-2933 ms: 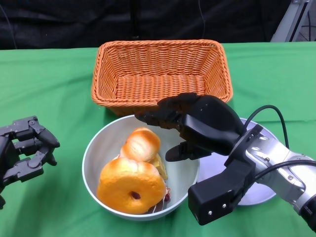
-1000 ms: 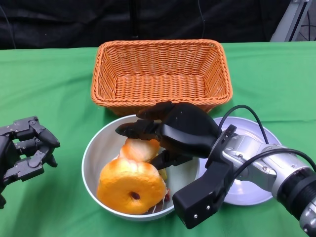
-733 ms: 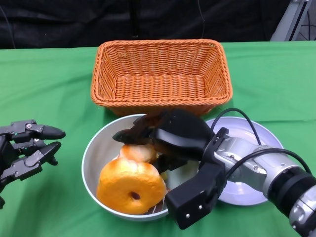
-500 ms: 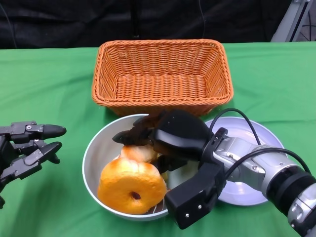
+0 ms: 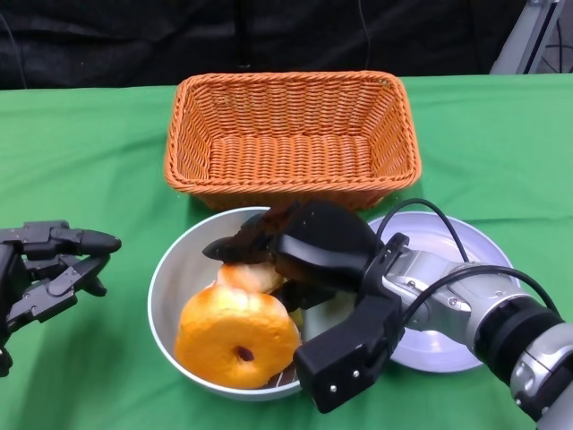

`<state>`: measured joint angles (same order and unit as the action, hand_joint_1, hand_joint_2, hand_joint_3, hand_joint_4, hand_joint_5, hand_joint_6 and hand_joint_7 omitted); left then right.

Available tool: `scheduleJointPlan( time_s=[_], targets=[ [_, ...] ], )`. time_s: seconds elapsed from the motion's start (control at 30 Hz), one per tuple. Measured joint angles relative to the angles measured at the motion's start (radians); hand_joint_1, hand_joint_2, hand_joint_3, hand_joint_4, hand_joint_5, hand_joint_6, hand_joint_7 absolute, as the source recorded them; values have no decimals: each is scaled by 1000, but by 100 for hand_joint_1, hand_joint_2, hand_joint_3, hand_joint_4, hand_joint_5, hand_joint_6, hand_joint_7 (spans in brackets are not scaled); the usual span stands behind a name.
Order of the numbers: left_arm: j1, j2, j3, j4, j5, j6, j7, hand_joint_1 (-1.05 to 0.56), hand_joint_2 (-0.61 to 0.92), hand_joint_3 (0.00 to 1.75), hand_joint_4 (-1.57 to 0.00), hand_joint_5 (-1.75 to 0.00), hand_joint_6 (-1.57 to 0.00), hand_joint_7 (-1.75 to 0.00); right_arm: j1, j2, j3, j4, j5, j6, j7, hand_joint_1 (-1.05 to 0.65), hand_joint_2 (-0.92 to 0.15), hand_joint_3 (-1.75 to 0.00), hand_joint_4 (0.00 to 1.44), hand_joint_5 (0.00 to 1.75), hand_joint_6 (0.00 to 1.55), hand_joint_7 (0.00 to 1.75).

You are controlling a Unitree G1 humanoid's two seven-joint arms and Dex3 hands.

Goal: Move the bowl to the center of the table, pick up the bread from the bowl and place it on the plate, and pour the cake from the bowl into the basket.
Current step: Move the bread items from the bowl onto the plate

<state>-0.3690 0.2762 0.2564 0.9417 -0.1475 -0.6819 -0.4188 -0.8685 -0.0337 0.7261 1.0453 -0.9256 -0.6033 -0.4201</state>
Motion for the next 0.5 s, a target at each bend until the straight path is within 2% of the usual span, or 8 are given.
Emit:
scheduleJointPlan(
  time_s=[0.1,0.17,0.27,0.3,0.37,0.43,0.5],
  targets=[
    [7,1,-2,-14,5,9,22,-8,53,105,-89,-150,-92,-116,-13,14,7,19,-1,24,-2,-34,-91,-1,90,10,80,6],
    [10,1,-2,-19,2,9,21,-10,51,106,-89,-152,-92,-116,-24,24,12,33,-1,42,2,-28,-92,-7,99,13,84,5],
    [12,1,-4,-25,0,7,18,-11,50,106,-88,-151,-93,-116,-38,29,23,43,-1,63,8,-26,-92,-7,108,18,92,7],
    [13,1,-4,-26,-1,7,15,-11,50,106,-87,-150,-93,-116,-39,29,25,44,-1,67,8,-26,-92,-5,107,32,98,7],
    [16,1,-10,-26,-3,6,12,-11,51,105,-87,-149,-94,-115,-40,29,29,45,1,71,7,-26,-92,-1,92,73,108,6],
    [19,1,-14,-26,-3,3,12,-10,51,105,-88,-149,-94,-115,-40,29,31,45,3,76,8,-26,-91,-1,86,91,112,6],
    [20,1,-15,-26,-4,-4,12,-10,52,105,-88,-148,-94,-115,-40,29,31,45,8,83,13,-26,-91,0,81,97,112,5]
  ],
)
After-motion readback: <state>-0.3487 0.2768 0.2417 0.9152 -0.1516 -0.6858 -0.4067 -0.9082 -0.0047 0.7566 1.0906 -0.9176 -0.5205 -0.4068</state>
